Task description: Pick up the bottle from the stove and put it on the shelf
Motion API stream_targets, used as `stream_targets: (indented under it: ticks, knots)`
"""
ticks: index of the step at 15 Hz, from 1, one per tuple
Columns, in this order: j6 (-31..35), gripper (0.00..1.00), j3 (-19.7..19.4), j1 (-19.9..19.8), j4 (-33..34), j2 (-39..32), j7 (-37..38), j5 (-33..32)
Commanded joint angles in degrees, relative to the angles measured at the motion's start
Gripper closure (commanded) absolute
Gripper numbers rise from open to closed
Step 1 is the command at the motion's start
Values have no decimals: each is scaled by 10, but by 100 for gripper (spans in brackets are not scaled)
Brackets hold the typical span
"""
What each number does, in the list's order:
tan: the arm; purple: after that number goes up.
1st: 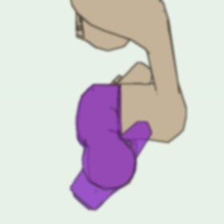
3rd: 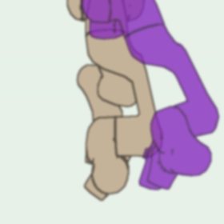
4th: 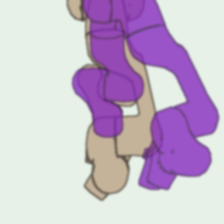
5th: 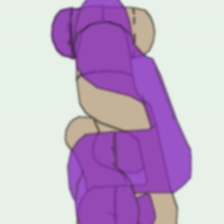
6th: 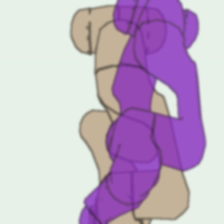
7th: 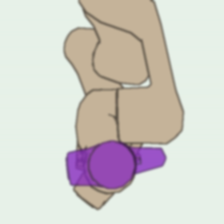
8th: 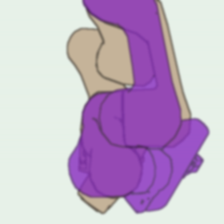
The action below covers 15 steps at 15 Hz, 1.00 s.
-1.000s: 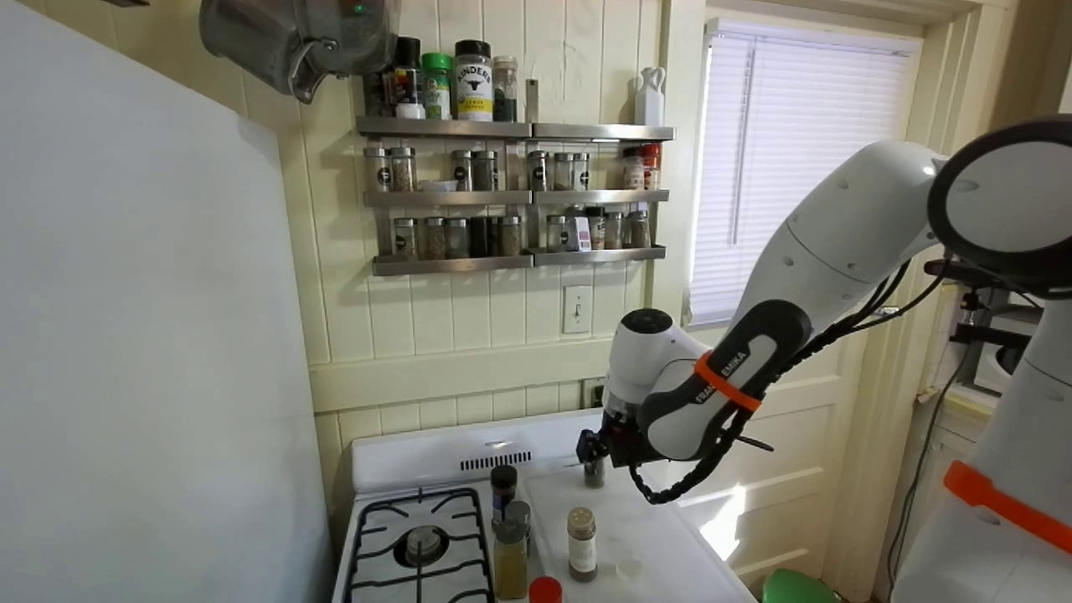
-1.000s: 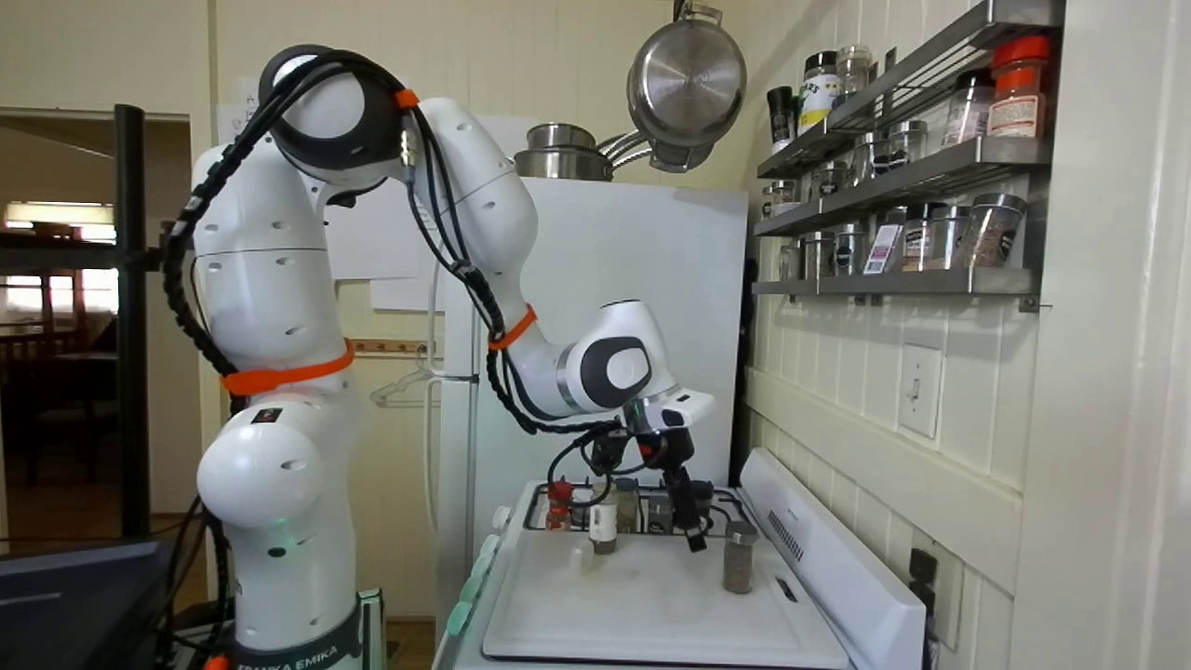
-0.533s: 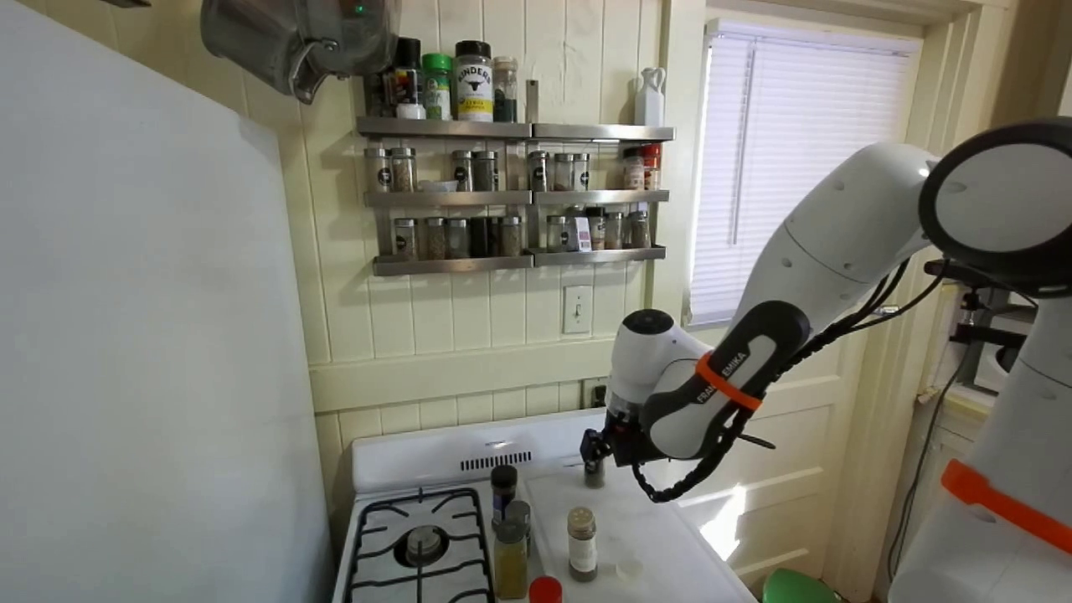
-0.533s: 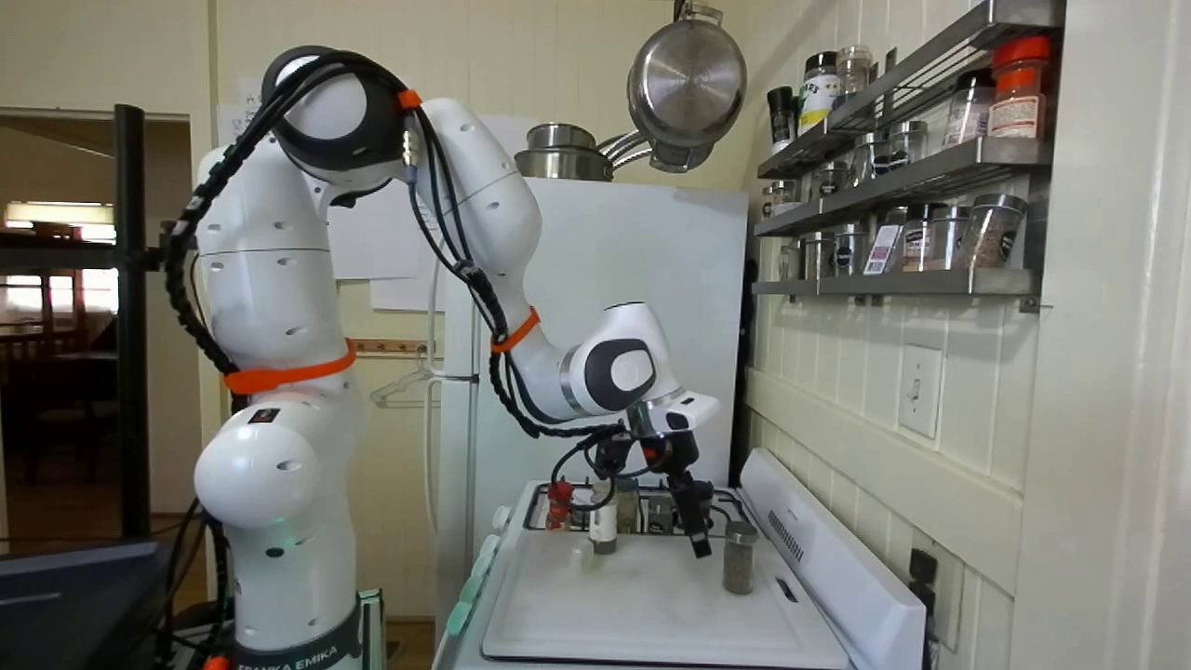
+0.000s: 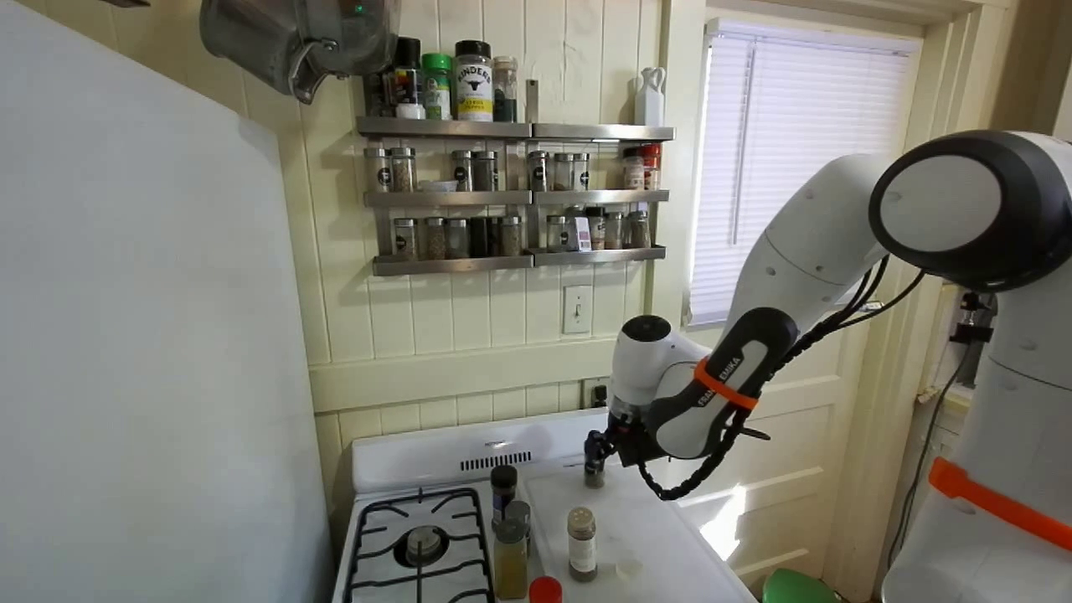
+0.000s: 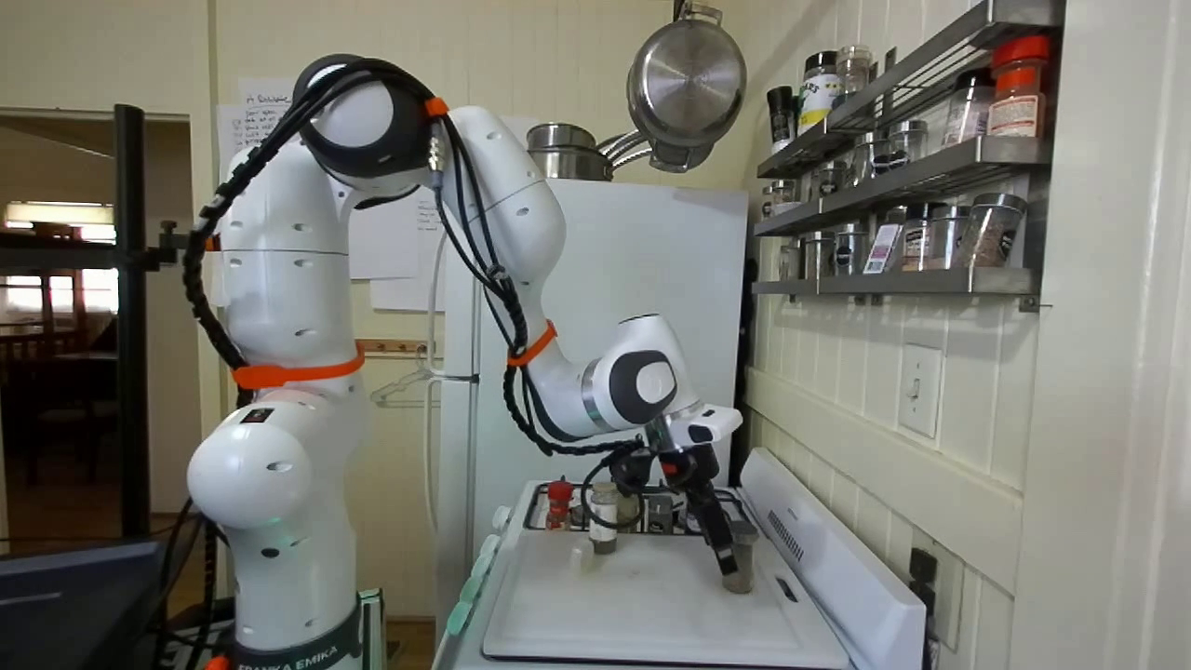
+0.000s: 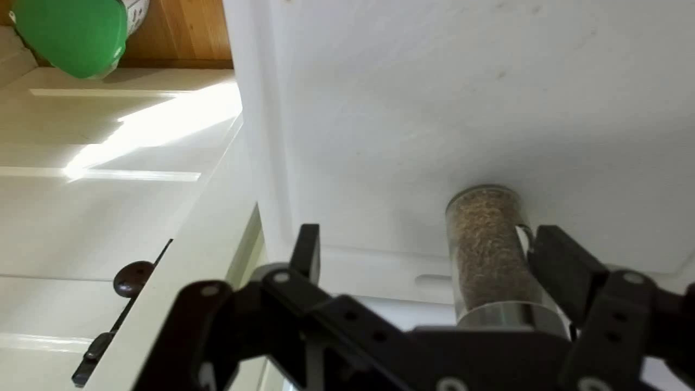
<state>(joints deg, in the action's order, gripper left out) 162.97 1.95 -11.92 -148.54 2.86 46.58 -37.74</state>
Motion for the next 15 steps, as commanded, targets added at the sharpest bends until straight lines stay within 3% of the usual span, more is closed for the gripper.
stream_targets:
  ticks: [1,15]
  knots:
    - [39,0,0,-4,16,-28,23,-39]
    - [73,0,-5,2,52,-84,73,-105]
